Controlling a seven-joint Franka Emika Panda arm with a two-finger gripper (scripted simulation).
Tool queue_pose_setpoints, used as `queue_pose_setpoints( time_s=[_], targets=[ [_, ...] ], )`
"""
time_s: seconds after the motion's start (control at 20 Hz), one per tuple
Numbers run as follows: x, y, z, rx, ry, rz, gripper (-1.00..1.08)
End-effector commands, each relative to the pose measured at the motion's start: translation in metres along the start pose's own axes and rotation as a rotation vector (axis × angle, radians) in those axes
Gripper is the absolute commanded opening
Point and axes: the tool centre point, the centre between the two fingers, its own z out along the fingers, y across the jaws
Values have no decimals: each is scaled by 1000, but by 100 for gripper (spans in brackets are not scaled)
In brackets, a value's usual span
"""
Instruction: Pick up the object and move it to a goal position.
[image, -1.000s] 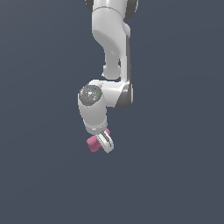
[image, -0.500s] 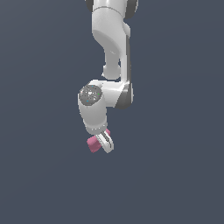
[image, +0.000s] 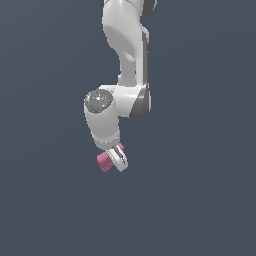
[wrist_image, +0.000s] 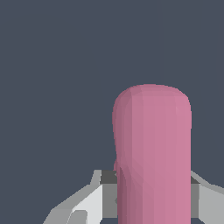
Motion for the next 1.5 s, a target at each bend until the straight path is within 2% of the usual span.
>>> queue_pose_setpoints(
  time_s=[0.0,0.3,1.2,1.45],
  targets=[
    [4,5,-16,2,1,1,-100],
    [15,23,-69,2,1,1,-100],
    [58,87,-267,1,1,2,-100],
    [68,99,-309,1,2,1,-100]
  ],
)
